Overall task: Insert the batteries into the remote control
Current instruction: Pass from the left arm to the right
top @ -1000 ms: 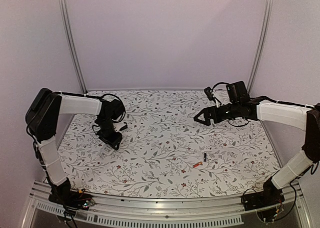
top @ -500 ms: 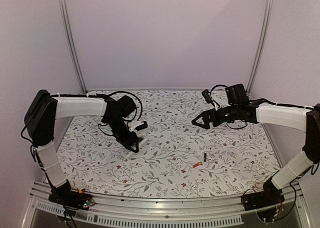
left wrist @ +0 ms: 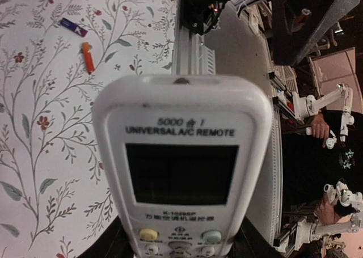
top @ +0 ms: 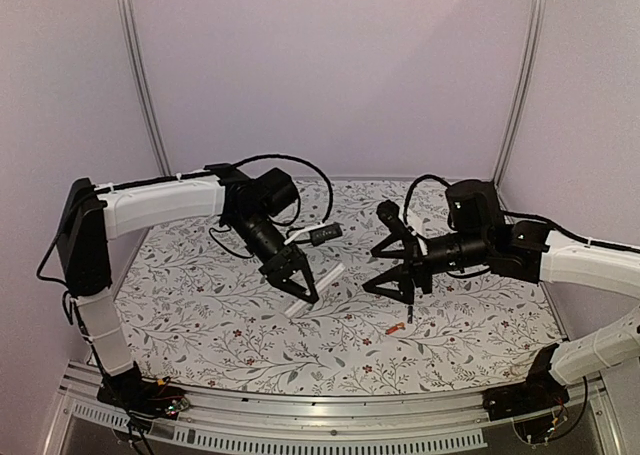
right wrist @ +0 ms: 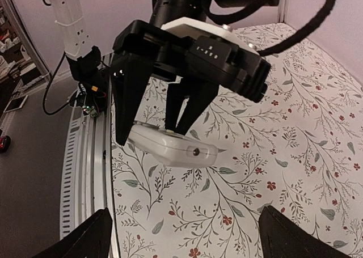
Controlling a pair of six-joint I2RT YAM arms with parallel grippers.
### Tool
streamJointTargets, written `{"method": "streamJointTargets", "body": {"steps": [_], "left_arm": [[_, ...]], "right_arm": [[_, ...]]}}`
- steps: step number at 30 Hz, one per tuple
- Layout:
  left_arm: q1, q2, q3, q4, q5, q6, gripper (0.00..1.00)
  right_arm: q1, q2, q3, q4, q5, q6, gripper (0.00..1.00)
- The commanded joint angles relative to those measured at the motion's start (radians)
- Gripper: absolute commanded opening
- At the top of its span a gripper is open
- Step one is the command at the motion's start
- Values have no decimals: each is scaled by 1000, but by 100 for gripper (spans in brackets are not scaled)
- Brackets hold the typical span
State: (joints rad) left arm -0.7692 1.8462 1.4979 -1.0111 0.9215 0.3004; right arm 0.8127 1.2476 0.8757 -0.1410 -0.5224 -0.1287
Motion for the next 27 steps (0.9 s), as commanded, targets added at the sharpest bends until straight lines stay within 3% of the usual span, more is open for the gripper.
{"method": "streamJointTargets", "body": {"steps": [1, 6, 10, 15, 19, 27], "left_arm": [[-69, 31, 46, -157, 230, 151, 31], [-153, 30, 81, -235, 300, 224, 32], [-202, 38, 101, -283, 353, 276, 32], [-254, 72, 150, -366, 372, 338, 33], [-263, 106, 197, -447, 398, 418, 34], [-268, 131, 235, -523, 415, 493, 34]], "right_arm": [[107, -60, 12, -65, 61, -76, 90], [193, -111, 45, -127, 75, -106, 88], [261, -137, 53, -124, 73, -115, 78], [340, -146, 69, -114, 74, -132, 73], [369, -139, 85, -116, 45, -135, 64], [393, -134, 89, -126, 36, -136, 35]]}}
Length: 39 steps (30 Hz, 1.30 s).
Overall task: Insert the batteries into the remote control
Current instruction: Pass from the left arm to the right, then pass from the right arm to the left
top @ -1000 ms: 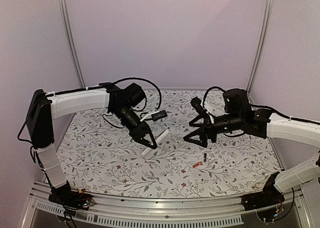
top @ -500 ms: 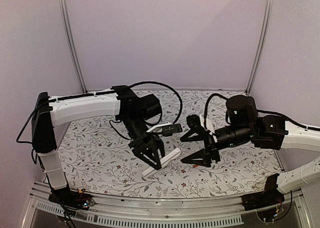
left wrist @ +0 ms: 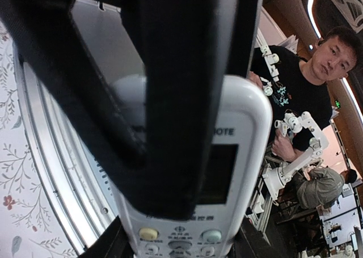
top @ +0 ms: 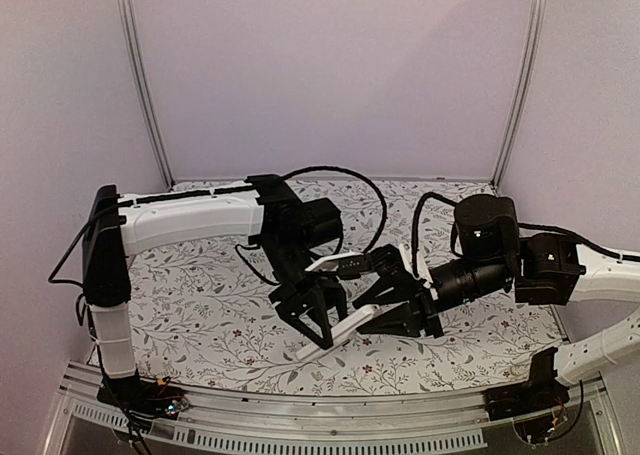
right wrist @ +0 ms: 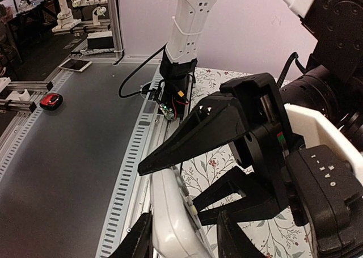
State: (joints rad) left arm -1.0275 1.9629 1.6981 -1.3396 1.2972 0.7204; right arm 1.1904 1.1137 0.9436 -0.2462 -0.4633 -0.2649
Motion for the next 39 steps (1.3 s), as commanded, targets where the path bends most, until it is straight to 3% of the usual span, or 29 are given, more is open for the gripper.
{"method": "streamJointTargets", "body": {"steps": [1, 7, 12, 19, 24, 26, 27, 34, 39], "left_arm": [[-10, 16, 35, -197, 40, 76, 34], [-8, 28, 46, -223, 47, 106, 39], [7, 21, 41, -208, 58, 107, 62], [94, -37, -11, -136, 115, 91, 99], [193, -128, -93, 78, 94, -117, 100], [209, -208, -181, 316, -41, -358, 100], [210, -255, -233, 472, -219, -458, 100], [301, -433, -341, 696, -695, -678, 100], [296, -749, -681, 1163, -997, -793, 99]], "right_arm": [[16, -1, 21, -22, -23, 1, 32], [16, -3, 23, -19, -18, 14, 13], [16, -13, 21, -13, -2, 32, 0], [16, -28, 15, -12, 36, 62, 0], [-3, -23, 12, -8, 105, 87, 0], [-34, -23, 4, 7, 83, 118, 0], [-51, -27, -1, 17, 75, 134, 0], [-180, -16, 6, 30, 54, 256, 0], [-289, 30, 19, 53, -22, 377, 0]]}}
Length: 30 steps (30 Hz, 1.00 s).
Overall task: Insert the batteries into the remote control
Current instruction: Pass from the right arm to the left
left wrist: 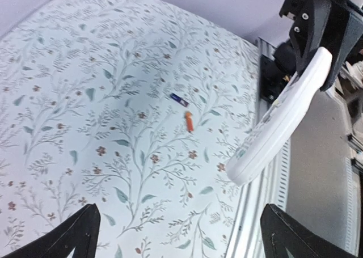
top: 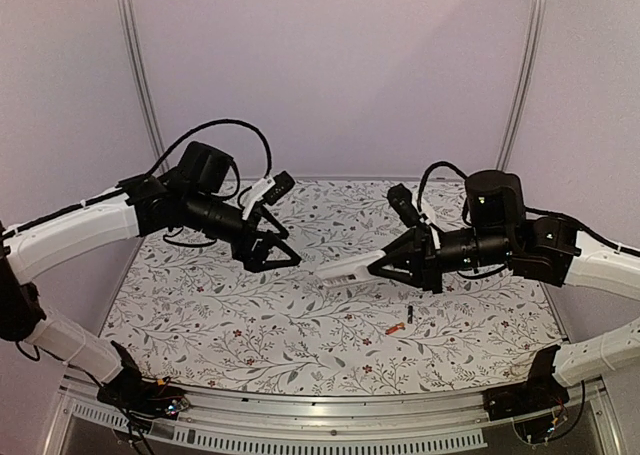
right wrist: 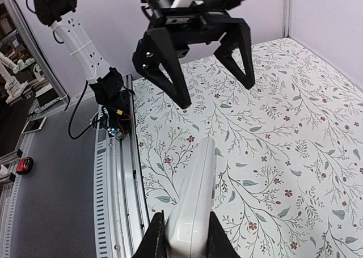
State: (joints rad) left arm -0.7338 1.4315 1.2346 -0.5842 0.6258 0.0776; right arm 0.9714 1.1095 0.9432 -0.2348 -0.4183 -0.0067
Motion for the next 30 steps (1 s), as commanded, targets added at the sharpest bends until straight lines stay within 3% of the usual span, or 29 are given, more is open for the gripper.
{"method": "streamJointTargets", "body": {"steps": [1, 3, 5, 7, 12, 25, 29, 30], "left_arm": [[2, -284, -296, 497, -369, -166, 100], [-1, -389, -406, 652, -433, -170, 100], [-13, -412, -410, 608, -429, -95, 100], [-61, -389, -387, 512, -487, -35, 100], [-231, -290, -382, 490, -635, 115, 100], [-369, -79, -317, 564, -780, 268, 99], [-378, -61, -313, 613, -787, 285, 89], [-380, -58, -312, 617, -789, 293, 82]], "right_arm": [[-91, 46, 28, 41, -82, 147, 0], [-144, 83, 49, 41, -135, 194, 0], [-178, 116, 66, 46, -179, 245, 0], [-196, 150, 84, 47, -220, 283, 0], [-211, 211, 113, 77, -275, 355, 0], [-217, 281, 83, 238, -328, 538, 0], [-216, 294, 79, 270, -346, 558, 0], [-217, 296, 79, 272, -351, 560, 0]]}}
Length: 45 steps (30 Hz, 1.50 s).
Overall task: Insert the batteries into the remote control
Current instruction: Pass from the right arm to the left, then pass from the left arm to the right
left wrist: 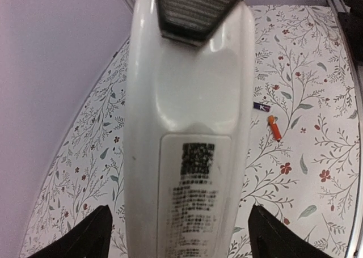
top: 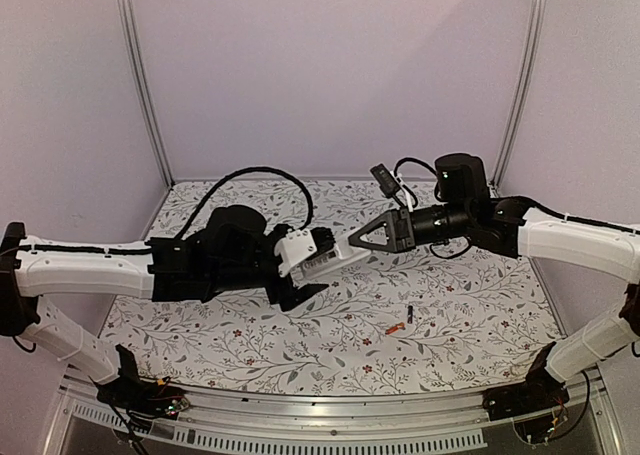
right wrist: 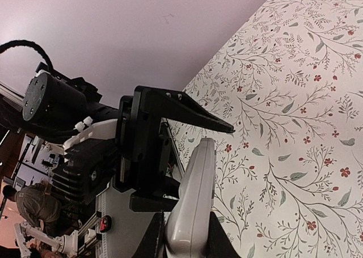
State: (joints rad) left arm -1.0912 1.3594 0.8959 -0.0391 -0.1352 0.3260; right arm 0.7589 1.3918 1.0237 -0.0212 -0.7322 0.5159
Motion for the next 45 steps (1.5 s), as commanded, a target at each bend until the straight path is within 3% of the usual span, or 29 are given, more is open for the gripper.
{"method": "streamJointTargets", "body": {"steps": [1, 7, 11, 13, 17, 25, 35, 45], "left_arm": [[-26, 18, 29, 72, -36, 56, 76], [-35, 23, 34, 80, -90, 97, 56], [-35, 26, 41, 77, -79, 84, 42], [-35, 26, 41, 75, -76, 88, 39], [-35, 29, 43, 60, -81, 114, 38], [-35, 49, 81, -38, -90, 182, 37], [-33, 42, 70, -76, -54, 295, 34], [-33, 69, 99, -111, -18, 325, 34]], "right_arm": [[-3, 16, -1, 59, -40, 42, 0], [-4, 27, -7, 58, -58, 47, 5], [-4, 34, -8, 62, -52, 48, 31], [-4, 38, -8, 64, -50, 52, 42], [-4, 45, -7, 60, -56, 49, 46], [-4, 88, 32, -52, -49, 22, 43], [-1, 137, 60, -126, -107, -32, 32], [15, 176, 105, -204, -127, -85, 34]]}}
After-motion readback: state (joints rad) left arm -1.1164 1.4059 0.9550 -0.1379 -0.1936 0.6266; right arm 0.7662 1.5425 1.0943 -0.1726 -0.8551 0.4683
